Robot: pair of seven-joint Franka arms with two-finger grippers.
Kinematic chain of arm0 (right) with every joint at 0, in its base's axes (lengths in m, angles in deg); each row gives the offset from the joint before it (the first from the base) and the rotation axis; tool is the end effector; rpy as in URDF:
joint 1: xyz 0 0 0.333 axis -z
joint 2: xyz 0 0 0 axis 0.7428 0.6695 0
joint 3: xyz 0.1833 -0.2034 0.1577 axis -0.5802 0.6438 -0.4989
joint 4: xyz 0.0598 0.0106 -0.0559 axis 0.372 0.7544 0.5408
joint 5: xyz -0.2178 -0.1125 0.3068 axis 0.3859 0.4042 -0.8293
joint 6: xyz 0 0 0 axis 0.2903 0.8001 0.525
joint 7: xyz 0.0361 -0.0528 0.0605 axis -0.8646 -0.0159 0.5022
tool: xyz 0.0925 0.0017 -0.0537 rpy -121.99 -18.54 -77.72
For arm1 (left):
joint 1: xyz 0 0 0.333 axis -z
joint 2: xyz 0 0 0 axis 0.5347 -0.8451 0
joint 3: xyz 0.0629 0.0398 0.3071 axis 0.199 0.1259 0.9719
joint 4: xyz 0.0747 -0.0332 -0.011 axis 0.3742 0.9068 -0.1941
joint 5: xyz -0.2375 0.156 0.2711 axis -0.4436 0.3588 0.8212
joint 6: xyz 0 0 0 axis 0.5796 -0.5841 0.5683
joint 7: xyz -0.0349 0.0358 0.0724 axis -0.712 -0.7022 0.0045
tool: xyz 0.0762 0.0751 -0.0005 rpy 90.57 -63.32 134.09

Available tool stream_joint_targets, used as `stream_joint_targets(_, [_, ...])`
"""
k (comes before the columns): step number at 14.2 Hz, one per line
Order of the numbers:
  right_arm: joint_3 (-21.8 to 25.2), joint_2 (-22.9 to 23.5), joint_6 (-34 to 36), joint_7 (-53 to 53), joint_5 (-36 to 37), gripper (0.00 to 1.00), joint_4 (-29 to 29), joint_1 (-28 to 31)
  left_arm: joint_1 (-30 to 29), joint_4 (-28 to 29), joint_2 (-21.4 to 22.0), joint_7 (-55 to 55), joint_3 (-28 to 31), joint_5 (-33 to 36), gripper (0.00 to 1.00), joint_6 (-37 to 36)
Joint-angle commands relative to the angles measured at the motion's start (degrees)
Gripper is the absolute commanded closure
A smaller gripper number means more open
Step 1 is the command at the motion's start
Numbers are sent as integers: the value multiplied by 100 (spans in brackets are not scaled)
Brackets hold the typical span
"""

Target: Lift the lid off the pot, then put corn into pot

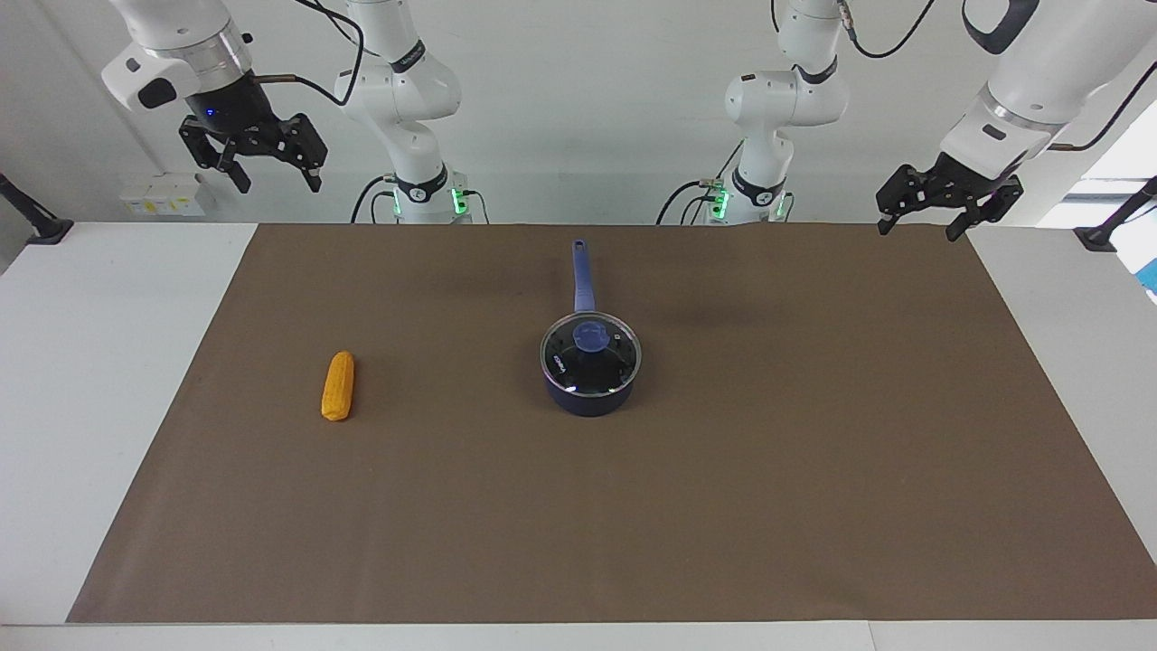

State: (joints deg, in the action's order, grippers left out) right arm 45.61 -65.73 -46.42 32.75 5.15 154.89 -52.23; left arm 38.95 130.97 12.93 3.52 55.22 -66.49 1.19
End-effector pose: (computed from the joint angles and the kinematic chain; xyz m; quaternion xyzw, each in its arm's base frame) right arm 0.5181 -0.0278 0.6594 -0.9999 0.0087 -0.0112 0.0081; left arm 0.5484 -0.0696 0.6139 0.9946 -0.0991 -0.0297 0.0127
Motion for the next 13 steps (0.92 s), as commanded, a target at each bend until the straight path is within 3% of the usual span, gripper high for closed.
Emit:
stream_joint_targets(1, [-23,160,-772,40,-23,0,337,13,355,298,69,442,56,11,0,399])
stream_joint_targets(5, [-32,1020,-1747,58,-50,0,355,13,953,632,43,1241,56,11,0,918])
stream_joint_targets(10, [-32,2488,-3408,260,-50,0,372,92,1586,659,-326,2076,47,-42,0,1314])
stream_joint_targets(13, [-40,2894,-3956,234,-50,0,372,83,2008,668,-624,2613,56,-42,0,1656])
